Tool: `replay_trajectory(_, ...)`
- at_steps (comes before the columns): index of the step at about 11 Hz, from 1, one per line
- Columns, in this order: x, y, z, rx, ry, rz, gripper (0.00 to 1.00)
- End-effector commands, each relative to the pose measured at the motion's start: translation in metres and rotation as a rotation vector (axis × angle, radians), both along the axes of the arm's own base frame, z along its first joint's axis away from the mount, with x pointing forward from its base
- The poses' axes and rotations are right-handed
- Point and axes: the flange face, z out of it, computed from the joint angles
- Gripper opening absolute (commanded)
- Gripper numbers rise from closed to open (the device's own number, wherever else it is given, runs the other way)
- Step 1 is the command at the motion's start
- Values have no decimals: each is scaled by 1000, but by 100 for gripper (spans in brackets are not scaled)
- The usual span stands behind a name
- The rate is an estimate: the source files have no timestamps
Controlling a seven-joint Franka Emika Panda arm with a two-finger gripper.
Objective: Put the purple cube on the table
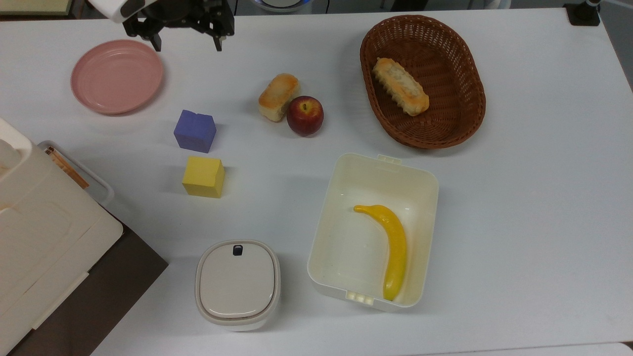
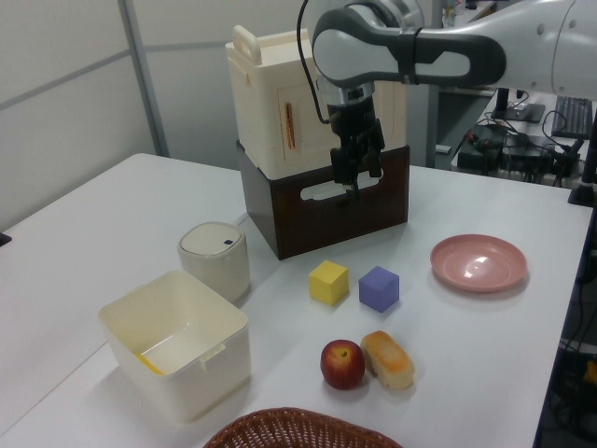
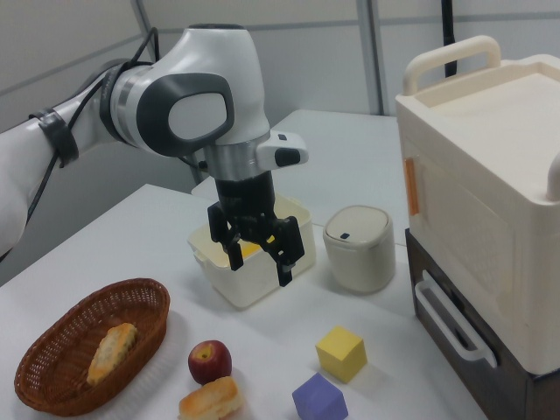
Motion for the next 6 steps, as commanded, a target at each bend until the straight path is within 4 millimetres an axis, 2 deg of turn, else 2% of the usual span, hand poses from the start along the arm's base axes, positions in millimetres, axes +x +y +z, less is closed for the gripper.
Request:
replay_trajectory(1,-12,-3,11,12,-13,84,100)
replay_trajectory(2,-11,3,12,5,-17,98,100)
replay_trajectory(6,-11,-15,25,-35,-85,53,100)
